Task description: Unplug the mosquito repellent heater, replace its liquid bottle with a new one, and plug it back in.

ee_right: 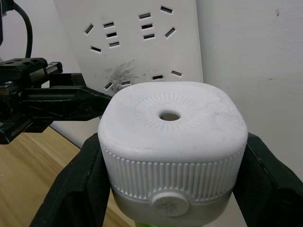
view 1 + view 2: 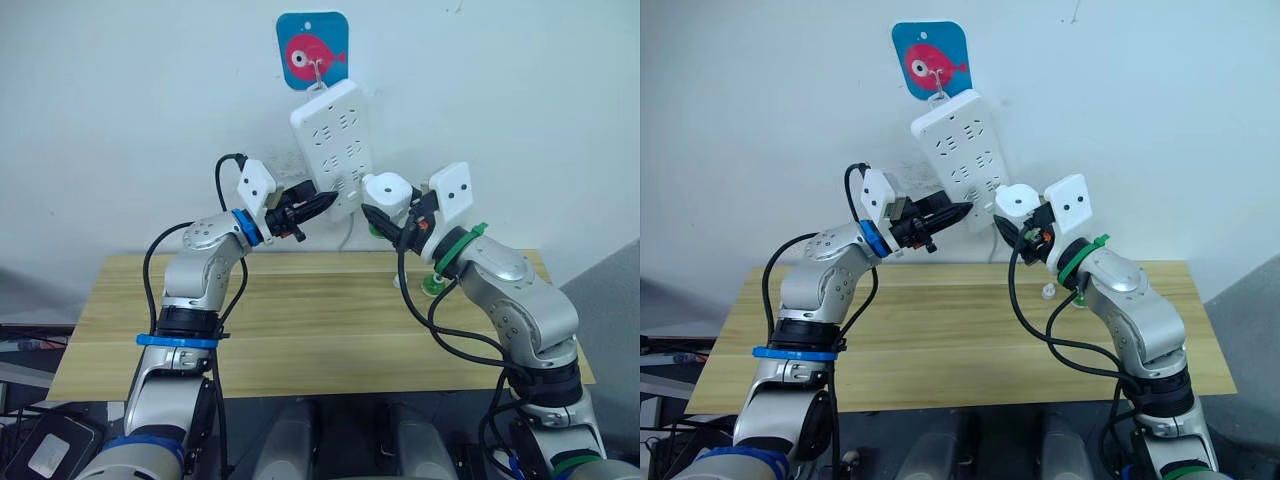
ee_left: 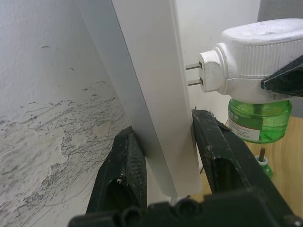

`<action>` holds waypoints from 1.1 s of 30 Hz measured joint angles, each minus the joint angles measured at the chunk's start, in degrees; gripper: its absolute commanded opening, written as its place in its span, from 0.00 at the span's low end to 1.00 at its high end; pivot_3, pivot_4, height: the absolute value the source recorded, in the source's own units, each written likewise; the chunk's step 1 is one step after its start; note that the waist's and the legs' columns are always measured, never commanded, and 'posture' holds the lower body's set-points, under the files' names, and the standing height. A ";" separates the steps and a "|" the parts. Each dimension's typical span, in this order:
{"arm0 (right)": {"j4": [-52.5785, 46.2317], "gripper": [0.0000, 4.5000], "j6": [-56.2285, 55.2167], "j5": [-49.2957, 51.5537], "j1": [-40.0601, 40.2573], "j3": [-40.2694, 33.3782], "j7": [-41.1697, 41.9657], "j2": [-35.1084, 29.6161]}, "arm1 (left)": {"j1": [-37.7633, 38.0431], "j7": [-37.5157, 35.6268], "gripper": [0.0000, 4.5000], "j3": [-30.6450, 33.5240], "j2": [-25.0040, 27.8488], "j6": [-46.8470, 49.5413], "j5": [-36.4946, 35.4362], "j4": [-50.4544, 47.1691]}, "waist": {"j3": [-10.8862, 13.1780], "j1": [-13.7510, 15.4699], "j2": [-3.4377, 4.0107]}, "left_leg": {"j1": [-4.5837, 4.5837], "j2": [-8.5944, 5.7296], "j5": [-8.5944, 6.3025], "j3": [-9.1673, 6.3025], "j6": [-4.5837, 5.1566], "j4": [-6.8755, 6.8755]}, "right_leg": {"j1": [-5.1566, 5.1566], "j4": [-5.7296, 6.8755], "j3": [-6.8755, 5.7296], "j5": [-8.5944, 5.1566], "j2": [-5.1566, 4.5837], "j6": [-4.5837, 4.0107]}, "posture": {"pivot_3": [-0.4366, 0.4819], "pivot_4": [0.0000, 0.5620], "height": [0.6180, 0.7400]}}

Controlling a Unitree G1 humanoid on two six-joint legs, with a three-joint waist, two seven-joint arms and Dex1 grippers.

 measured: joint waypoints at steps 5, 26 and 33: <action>0.00 0.67 0.00 0.00 -0.04 0.06 0.21 0.84 | 0.18 0.21 0.30 0.02 0.18 0.13 0.09 -0.43 | 0.00 -0.04 0.00 | 0.00 0.00 0.00 0.00 0.00 -0.01 | -0.01 0.00 0.01 0.00 0.00 0.00 | 0.51 0.41 1.00; 0.54 0.67 -0.97 -4.45 -2.11 2.66 0.68 -0.10 | 0.29 0.26 0.30 0.17 0.73 0.45 0.19 -0.75 | 0.01 -0.34 0.00 | 0.00 0.02 0.00 0.00 0.00 -0.02 | -0.02 -0.01 0.01 0.00 0.00 0.00 | 0.51 0.41 1.00; 4.02 0.67 -0.04 -3.97 -3.99 1.22 -1.08 6.61 | 0.37 0.04 0.30 0.47 1.41 0.20 0.56 -0.71 | 0.02 -0.35 -0.02 | 0.01 0.05 0.01 -0.02 -0.01 -0.02 | -0.02 0.00 0.00 0.00 -0.17 -0.01 | 0.51 0.41 1.00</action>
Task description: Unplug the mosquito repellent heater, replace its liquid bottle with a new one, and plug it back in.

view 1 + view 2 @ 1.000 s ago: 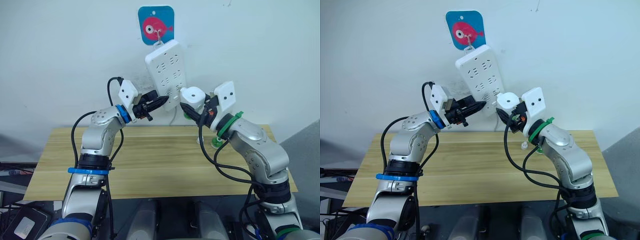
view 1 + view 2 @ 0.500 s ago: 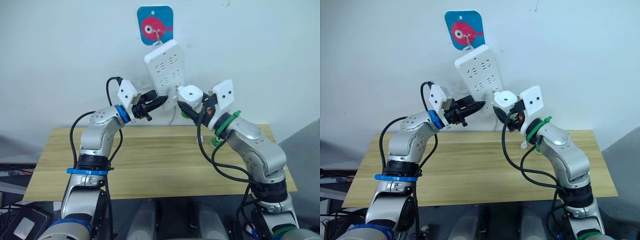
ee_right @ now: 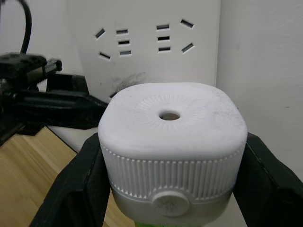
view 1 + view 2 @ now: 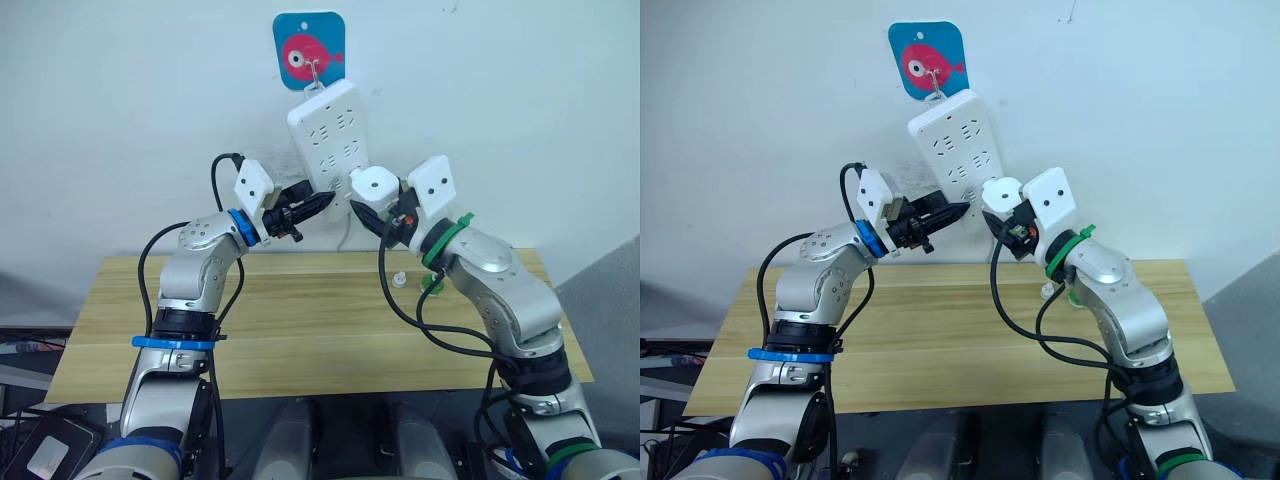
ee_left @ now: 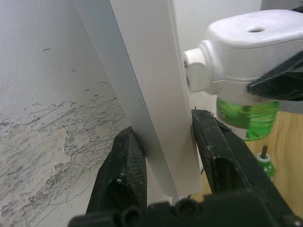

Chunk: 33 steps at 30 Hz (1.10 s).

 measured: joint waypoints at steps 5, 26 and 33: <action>1.39 0.67 1.13 -1.42 -2.22 1.26 -0.07 -1.48 | 0.00 0.36 0.30 0.15 -0.03 0.00 0.19 0.17 | 0.01 -0.39 0.02 | 0.02 -0.01 0.03 -0.01 -0.02 0.01 | -0.02 0.00 0.01 0.03 0.03 -0.04 | 0.51 0.41 1.00; -5.18 0.98 5.13 0.55 3.19 0.71 3.52 -6.87 | 0.47 -0.27 0.30 -0.34 -0.31 -2.16 0.77 0.25 | 0.02 -0.07 0.01 | 0.01 -0.03 0.03 -0.01 0.00 -0.08 | 0.01 -0.12 -0.04 0.04 -0.10 -0.05 | 0.52 0.40 1.00; -12.83 1.00 9.22 4.15 10.46 -0.14 6.07 -11.82 | 3.31 1.17 0.59 0.90 2.74 -3.13 1.21 -0.28 | 0.02 -0.33 0.00 | 0.04 -0.01 0.03 0.00 -0.01 -0.27 | -0.04 -0.16 0.01 0.03 -0.11 -0.04 | 0.54 0.39 1.00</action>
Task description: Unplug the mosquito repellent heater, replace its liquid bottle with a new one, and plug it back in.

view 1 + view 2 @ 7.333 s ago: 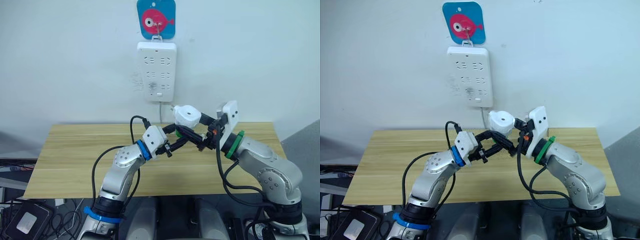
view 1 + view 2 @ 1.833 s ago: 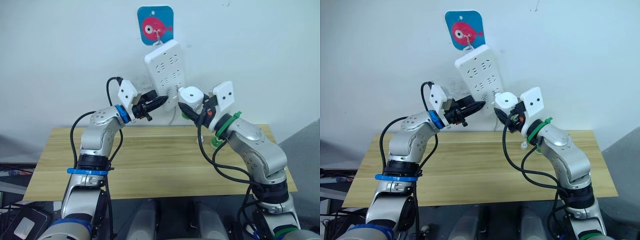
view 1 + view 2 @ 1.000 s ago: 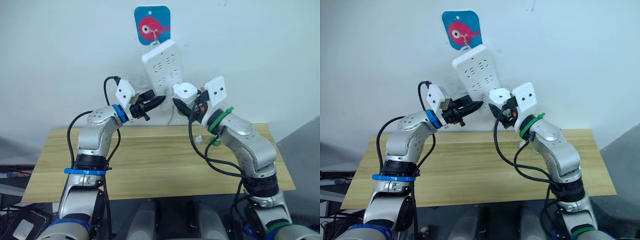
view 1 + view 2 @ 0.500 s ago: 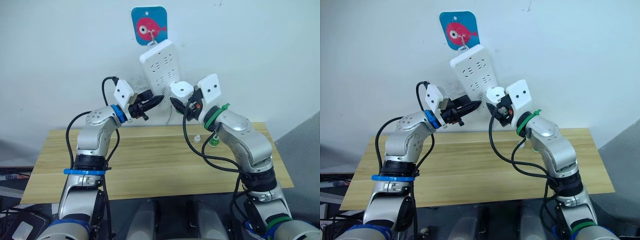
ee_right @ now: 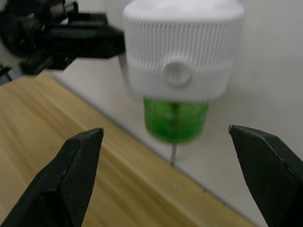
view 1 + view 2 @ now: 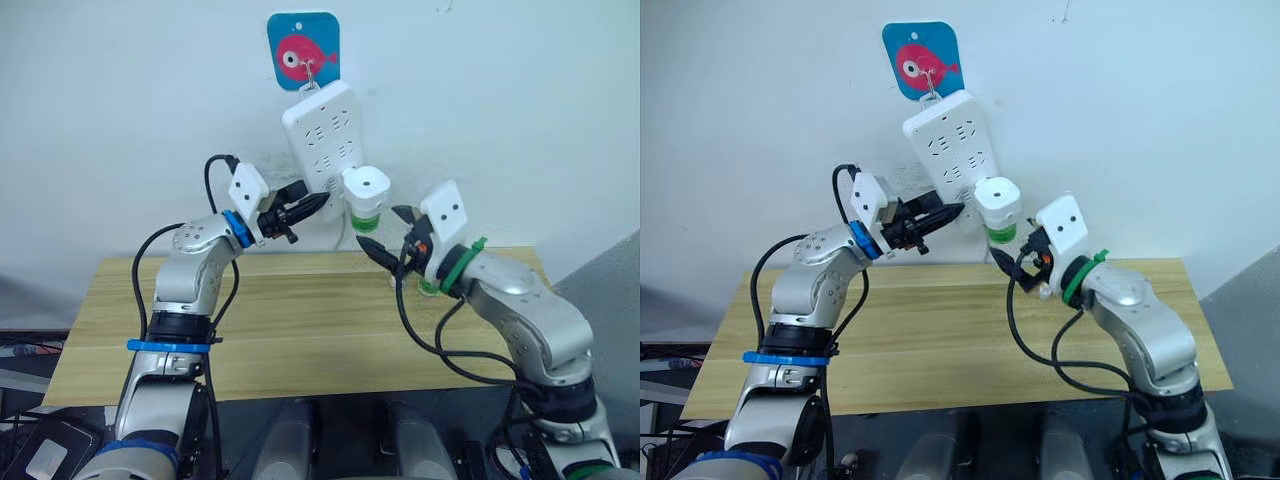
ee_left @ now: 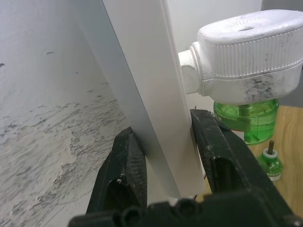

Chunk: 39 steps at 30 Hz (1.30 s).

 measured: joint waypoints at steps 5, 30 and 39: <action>-0.14 0.78 -0.66 1.65 1.63 -0.46 1.78 -0.69 | 10.25 0.80 0.96 3.03 5.19 0.87 0.06 -3.37 | 0.01 -0.15 -0.02 | 0.03 0.00 0.06 -0.02 -0.10 -0.43 | -0.09 -0.13 -0.05 -0.01 -0.03 -0.04 | 0.59 0.38 1.00; 11.32 0.00 -6.95 5.64 -5.87 4.65 4.25 10.30 | 26.79 8.73 1.00 16.02 18.74 30.39 -32.45 -45.02 | 0.06 3.45 -0.11 | 0.06 -0.05 0.18 -0.20 -0.36 -0.58 | -0.09 -0.14 -0.15 -0.22 -0.02 0.05 | 0.71 0.41 1.00; 12.28 0.00 -7.59 5.42 -6.31 3.70 2.14 11.23 | 26.55 8.68 1.00 15.97 19.19 30.60 -32.66 -44.16 | 0.07 3.69 -0.10 | 0.06 -0.05 0.25 -0.20 -0.49 -0.61 | -0.09 -0.17 -0.15 -0.23 -0.02 0.02 | 0.69 0.41 1.00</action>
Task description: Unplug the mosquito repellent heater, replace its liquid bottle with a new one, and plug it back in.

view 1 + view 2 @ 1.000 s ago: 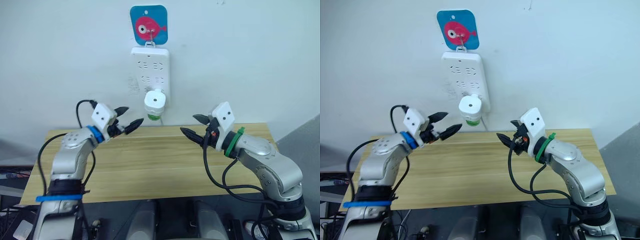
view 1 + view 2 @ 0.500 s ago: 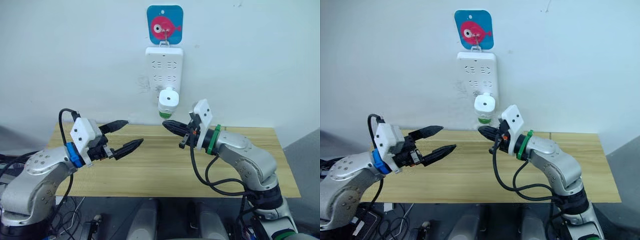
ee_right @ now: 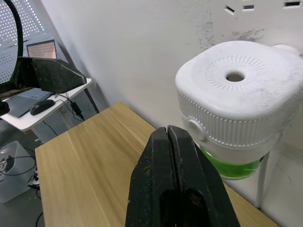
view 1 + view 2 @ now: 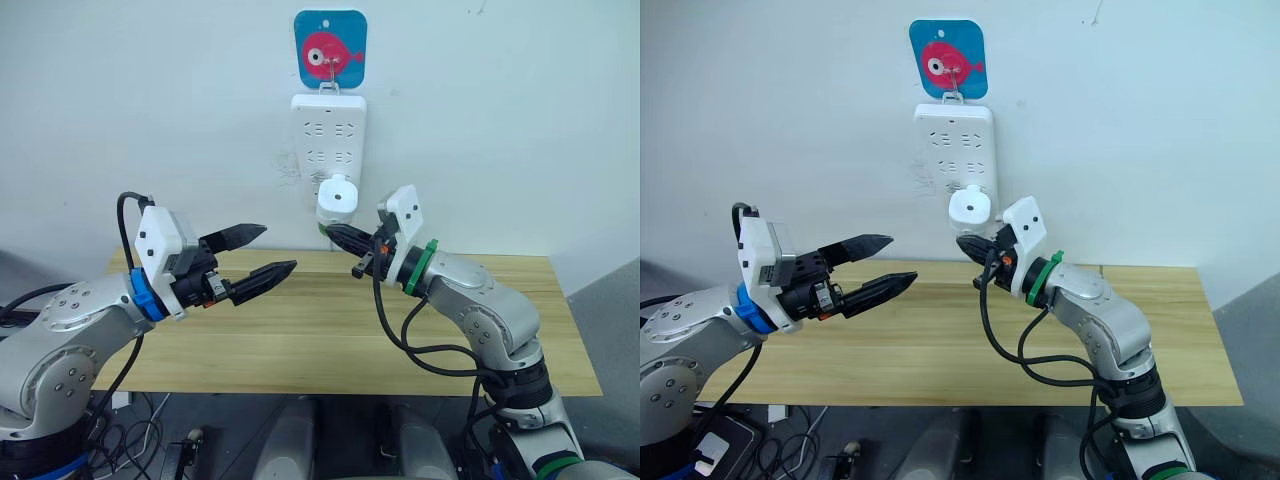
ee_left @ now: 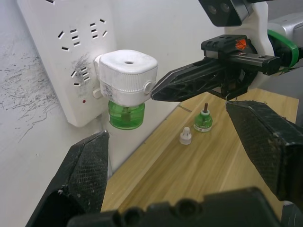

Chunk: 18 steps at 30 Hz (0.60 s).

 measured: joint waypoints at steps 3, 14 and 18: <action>0.15 0.00 -0.13 -0.01 -0.02 -0.44 -0.55 0.03 | -0.40 -0.11 1.00 -0.13 0.04 -0.05 0.06 0.98 | 0.00 0.00 0.00 | 0.00 0.00 0.00 0.00 0.00 0.00 | 0.00 0.00 0.00 0.00 0.00 -0.02 | 0.69 0.41 1.00; 0.77 0.00 -0.48 -0.85 -0.02 -0.50 -1.07 0.21 | -1.47 -1.26 1.00 -1.80 0.05 -0.68 0.84 1.91 | 0.00 -0.02 0.00 | 0.00 0.00 -0.01 0.00 0.01 0.00 | 0.00 0.00 0.00 0.01 0.00 -0.05 | 0.67 0.40 1.00; 1.21 0.00 -0.85 -1.29 -0.02 -0.44 -1.72 0.80 | -2.03 -1.34 1.00 -1.92 0.05 -0.80 1.33 2.70 | 0.00 -0.03 0.00 | 0.00 0.00 -0.01 0.00 0.01 0.00 | -0.01 0.00 0.00 0.01 0.00 -0.04 | 0.67 0.39 1.00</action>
